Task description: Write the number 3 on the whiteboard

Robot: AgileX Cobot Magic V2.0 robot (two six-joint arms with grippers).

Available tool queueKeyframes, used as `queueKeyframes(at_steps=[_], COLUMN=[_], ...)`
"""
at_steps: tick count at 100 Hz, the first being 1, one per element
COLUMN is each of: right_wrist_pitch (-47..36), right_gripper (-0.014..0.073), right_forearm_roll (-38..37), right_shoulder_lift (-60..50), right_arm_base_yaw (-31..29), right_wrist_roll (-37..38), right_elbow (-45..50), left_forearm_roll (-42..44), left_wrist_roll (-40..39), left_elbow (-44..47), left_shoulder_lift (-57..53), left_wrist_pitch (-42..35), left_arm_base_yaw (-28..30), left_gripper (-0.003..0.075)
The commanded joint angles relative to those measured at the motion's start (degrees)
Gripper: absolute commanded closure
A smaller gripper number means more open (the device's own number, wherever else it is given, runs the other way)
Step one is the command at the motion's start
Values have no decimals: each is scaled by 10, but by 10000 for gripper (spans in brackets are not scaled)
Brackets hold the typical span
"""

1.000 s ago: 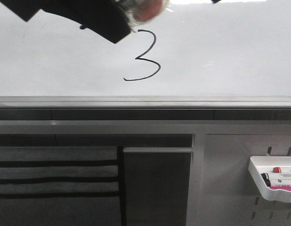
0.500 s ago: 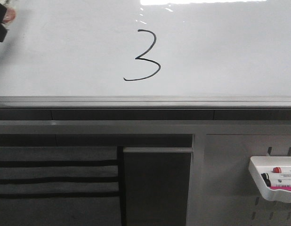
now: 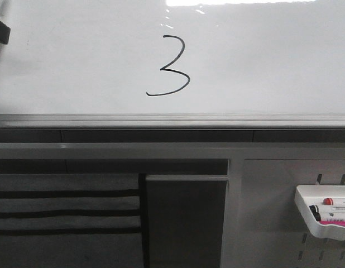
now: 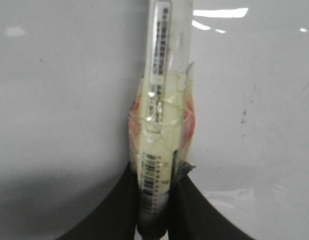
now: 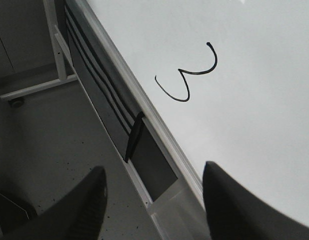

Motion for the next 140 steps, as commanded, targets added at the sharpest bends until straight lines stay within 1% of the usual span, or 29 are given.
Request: queueKeyframes(at_steps=[1,14,18,28,32,35,40,46,50,66,75,80,86,88,89,94,103,106,109,118,128,140], right_wrist_pitch=[-18,-9,-8,-6,-6,-6,-6,-5,-4,-4,-10,-21,-27,-28,-28,-28,-27,-23,-22,-48,-115,-202], right_gripper=[218,218,218,218,218,218,218,218,218,218,218,218,218,218,218,218,230,242,265,349,459,594], right_forearm_roll=[29,34,35,40,40,42,42,42,42,42,15,-23,-84,-97,-117,-152,-213,-228,-238,-238,-238,-238], right_shoulder_lift=[-11,-11,-11,-11,-11,-11,-11,-11,-11,-11,-12,-17,-23,-24,-25,-29,-38,-45,-52,-85,-137,-203], right_arm_base_yaw=[-4,-4,-4,-4,-4,-4,-4,-4,-4,-4,-4,-4,-4,-4,-4,-7,-20,-26,-32,-56,-71,-74], right_wrist_roll=[-1,-1,-1,5,7,9,12,13,13,16,59,113,201,231,254,323,458,499,522,548,548,548], right_elbow=[-15,-15,-15,-15,-15,-15,-15,-15,-15,-15,-16,-16,-16,-16,-16,-16,-14,-14,-11,16,80,159], left_forearm_roll=[-6,-3,-2,-2,-2,-2,-2,-2,-2,3,47,70,84,88,90,96,117,120,119,119,111,111], left_wrist_roll=[-6,-6,-6,-6,-6,-6,-6,-6,-6,-6,-6,-6,-6,-6,-6,-6,-8,-13,-20,-57,-61,-61], left_elbow=[-26,-26,-26,-26,-26,-26,-26,-26,-26,-26,-26,-26,-26,-26,-27,-27,-27,-27,-27,-25,-4,42], left_shoulder_lift=[-8,-8,-8,-8,-8,-8,-8,-8,-8,-9,-24,-40,-64,-75,-82,-109,-162,-179,-198,-261,-332,-412], left_wrist_pitch=[-17,-9,-9,-9,-9,-9,-9,-9,-9,-9,6,24,59,76,87,125,218,248,267,302,291,248], left_arm_base_yaw=[-3,-3,-3,-3,-3,-3,-3,-3,-3,-3,1,6,15,19,22,33,49,54,58,70,77,78], left_gripper=[741,737,720,612,547,517,442,376,349,342,342,342,342,342,342,342,342,342,342,342,347,397])
